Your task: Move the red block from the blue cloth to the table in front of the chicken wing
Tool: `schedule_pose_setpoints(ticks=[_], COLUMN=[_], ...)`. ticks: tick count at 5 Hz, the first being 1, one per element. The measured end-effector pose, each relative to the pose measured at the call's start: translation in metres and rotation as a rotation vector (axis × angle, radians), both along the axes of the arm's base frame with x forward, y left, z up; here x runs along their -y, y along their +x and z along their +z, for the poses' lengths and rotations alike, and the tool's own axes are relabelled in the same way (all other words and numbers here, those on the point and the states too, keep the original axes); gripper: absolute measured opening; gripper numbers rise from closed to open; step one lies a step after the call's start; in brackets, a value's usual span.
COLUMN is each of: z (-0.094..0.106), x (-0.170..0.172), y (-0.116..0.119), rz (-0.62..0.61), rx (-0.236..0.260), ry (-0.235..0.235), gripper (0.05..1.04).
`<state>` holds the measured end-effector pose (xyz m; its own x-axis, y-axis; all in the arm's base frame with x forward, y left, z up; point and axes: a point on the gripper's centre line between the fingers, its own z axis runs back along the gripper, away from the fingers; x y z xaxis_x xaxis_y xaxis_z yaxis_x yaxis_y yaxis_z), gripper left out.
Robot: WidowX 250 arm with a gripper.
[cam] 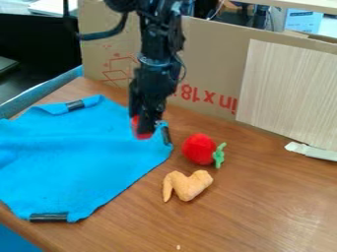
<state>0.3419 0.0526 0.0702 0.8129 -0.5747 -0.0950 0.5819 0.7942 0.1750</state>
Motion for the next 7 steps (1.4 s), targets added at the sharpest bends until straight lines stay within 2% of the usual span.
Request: schedule_pose_setpoints(ticks=[2,3,4,5,6,7], z=[-0.009,-0.020,-0.026,-0.038,-0.044,-0.042], x=[0.047,0.063,0.076,0.077,0.075,0.070], y=[-0.068,-0.090,-0.099,-0.097,-0.097,-0.099], rz=[-0.167,-0.216,-0.248,-0.247,-0.252,-0.245], rx=[-0.043,-0.077,-0.085,-0.096,-0.115,-0.135], ry=[0.008,0.033,0.048,0.057,0.062,0.046], gripper=[0.617,0.617,0.617,0.703,0.968,1.004])
